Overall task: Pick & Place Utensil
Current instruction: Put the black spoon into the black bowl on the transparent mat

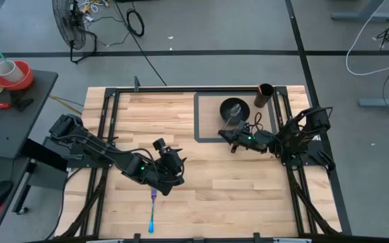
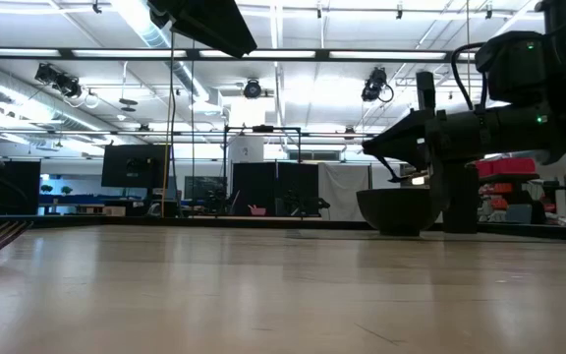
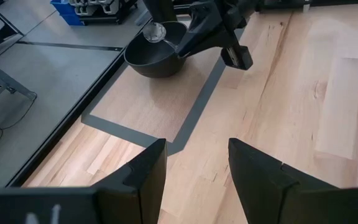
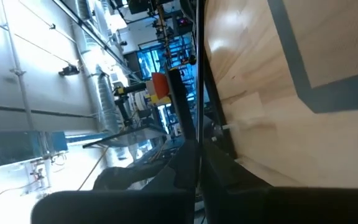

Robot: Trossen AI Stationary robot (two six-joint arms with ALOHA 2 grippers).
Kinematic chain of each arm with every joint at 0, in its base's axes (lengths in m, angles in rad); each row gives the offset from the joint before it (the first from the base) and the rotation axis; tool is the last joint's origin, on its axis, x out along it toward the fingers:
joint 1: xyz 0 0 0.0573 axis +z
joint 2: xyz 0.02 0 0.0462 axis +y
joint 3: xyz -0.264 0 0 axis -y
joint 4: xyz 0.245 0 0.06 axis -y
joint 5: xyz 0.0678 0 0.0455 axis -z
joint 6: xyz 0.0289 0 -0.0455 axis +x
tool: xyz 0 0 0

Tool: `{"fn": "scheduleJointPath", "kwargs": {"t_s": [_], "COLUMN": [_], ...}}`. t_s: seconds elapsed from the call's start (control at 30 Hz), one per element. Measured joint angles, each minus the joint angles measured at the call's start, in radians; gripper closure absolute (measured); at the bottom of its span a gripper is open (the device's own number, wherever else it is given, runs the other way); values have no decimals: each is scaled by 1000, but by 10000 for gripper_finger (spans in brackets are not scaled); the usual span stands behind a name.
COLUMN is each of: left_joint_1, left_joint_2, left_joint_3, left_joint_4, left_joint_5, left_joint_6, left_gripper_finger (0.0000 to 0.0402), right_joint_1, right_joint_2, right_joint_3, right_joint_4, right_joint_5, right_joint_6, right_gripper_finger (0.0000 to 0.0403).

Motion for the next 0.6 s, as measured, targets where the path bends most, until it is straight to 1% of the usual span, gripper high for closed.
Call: {"fn": "scheduleJointPath", "kwargs": {"t_s": [0.1, 0.2, 0.3, 0.6], "left_joint_1": [1, 0, -4, -6], "left_joint_2": [0, 0, 0, 0], "left_joint_3": [0, 0, 0, 0], "left_joint_4": [0, 0, 0, 0], "left_joint_5": [0, 0, 0, 0], "left_joint_6": [-1, -2, -7, -3], "left_gripper_finger": [225, 225, 225, 225], "right_joint_1": [-15, -28, -30, -29], "right_joint_2": [0, 0, 0, 0], "right_joint_3": [0, 0, 0, 0], "right_joint_4": [-2, -10, -5, 1], "right_joint_5": [-33, -82, -105, -113], "right_joint_6": [13, 62, 107, 48], "right_gripper_finger": [392, 391, 391, 382]}}
